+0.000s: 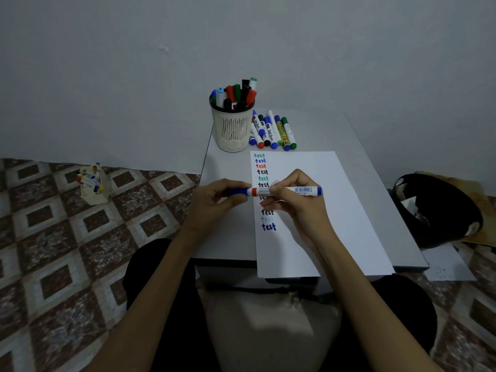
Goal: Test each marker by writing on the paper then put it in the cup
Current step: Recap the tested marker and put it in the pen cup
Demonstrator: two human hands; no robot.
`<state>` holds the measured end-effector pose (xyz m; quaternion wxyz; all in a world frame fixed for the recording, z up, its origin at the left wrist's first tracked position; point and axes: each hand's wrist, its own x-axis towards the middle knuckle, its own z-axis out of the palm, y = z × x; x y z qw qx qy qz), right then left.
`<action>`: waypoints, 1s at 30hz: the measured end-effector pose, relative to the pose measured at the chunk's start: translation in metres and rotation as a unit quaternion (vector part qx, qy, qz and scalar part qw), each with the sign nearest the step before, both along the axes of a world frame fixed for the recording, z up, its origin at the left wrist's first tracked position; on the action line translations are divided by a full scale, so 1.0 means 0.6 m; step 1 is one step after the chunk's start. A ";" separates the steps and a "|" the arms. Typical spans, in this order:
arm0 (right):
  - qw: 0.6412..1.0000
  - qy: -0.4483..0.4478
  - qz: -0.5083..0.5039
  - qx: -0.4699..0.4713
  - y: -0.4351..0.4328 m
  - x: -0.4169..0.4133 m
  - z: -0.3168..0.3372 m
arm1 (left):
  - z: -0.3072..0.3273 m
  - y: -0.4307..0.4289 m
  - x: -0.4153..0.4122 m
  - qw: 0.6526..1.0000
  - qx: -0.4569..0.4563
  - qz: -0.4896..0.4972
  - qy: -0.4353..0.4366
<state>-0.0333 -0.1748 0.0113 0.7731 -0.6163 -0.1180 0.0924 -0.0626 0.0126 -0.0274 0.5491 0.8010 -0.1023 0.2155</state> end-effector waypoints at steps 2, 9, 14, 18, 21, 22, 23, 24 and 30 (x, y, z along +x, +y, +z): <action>1.000 0.012 -0.002 0.019 0.005 -0.002 0.002 | 0.001 0.001 0.000 1.000 0.010 0.006 -0.019; 0.994 0.063 -0.023 0.089 0.024 -0.021 0.000 | 0.002 0.004 0.000 0.993 0.073 0.044 -0.081; 0.985 0.132 -0.019 0.108 0.011 -0.028 0.002 | 0.003 0.000 -0.003 0.987 0.121 0.036 -0.099; 0.991 0.099 0.088 -0.009 -0.021 -0.005 0.027 | 0.005 -0.008 -0.008 0.997 0.038 0.020 -0.071; 0.976 0.055 0.188 -0.097 -0.048 0.023 0.055 | 0.009 -0.010 -0.008 0.998 -0.034 0.020 -0.048; 0.970 0.027 0.189 -0.150 -0.050 0.030 0.065 | 0.009 -0.010 -0.007 0.998 -0.036 0.020 -0.046; 0.961 -0.011 0.176 -0.213 -0.048 0.036 0.074 | 0.009 -0.009 -0.006 0.998 -0.033 0.019 -0.045; 0.946 -0.055 0.161 -0.275 -0.041 0.041 0.079 | 0.009 -0.008 -0.006 0.998 -0.028 0.018 -0.045; 0.806 -0.274 0.175 -0.494 0.026 0.060 0.075 | 0.004 -0.011 -0.002 0.997 0.030 0.041 -0.055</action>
